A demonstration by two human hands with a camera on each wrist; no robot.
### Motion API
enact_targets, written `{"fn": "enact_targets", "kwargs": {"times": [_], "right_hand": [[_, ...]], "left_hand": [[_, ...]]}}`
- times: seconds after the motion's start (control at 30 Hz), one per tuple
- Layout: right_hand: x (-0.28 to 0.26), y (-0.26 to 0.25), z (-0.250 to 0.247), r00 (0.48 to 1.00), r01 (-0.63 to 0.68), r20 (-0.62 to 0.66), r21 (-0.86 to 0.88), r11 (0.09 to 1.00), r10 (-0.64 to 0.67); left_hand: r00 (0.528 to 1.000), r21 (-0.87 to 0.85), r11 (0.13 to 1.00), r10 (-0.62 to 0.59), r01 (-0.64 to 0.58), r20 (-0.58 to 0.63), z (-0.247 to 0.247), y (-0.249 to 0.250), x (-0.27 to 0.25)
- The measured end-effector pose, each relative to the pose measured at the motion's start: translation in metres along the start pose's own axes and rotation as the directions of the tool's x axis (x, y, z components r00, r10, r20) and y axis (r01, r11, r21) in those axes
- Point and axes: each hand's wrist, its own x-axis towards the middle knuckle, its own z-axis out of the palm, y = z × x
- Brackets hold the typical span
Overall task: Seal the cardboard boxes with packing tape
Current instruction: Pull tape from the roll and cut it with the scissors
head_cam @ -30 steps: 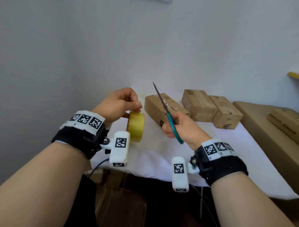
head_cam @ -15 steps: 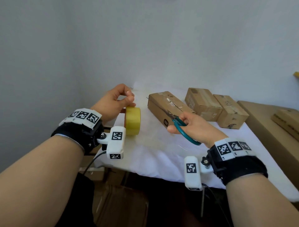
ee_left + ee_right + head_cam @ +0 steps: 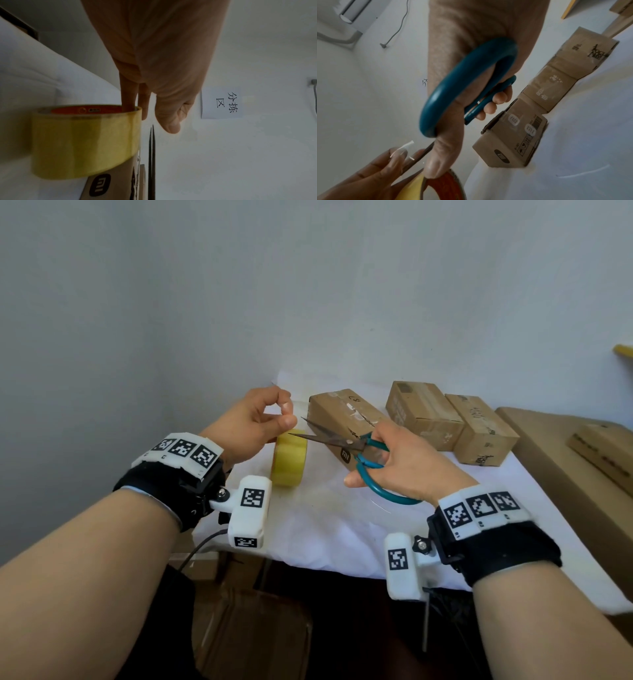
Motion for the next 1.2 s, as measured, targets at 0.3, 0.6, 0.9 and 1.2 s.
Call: {"fn": "enact_targets", "kwargs": {"times": [0.3,0.6,0.9,1.2], "right_hand": [[-0.004,-0.014,0.004,0.999,0.037,0.02,-0.08,0.996,-0.036],[0.003,-0.017,0.012,0.999,-0.006,0.047,-0.096,0.995,0.011],[0.003,-0.02,0.012,0.998,-0.01,0.063,-0.071,0.997,0.014],[-0.001,-0.016,0.005,0.999,0.031,0.042,-0.058,0.998,-0.028]], "left_hand": [[0.999,0.096,0.994,0.047,-0.047,-0.002,0.014,-0.003,0.001],[0.999,-0.057,0.998,0.027,-0.026,0.025,0.01,-0.007,-0.001],[1.0,0.029,0.999,0.015,-0.015,-0.01,0.009,-0.001,-0.004],[1.0,0.08,0.997,0.008,-0.008,-0.011,0.011,0.002,-0.004]]}}
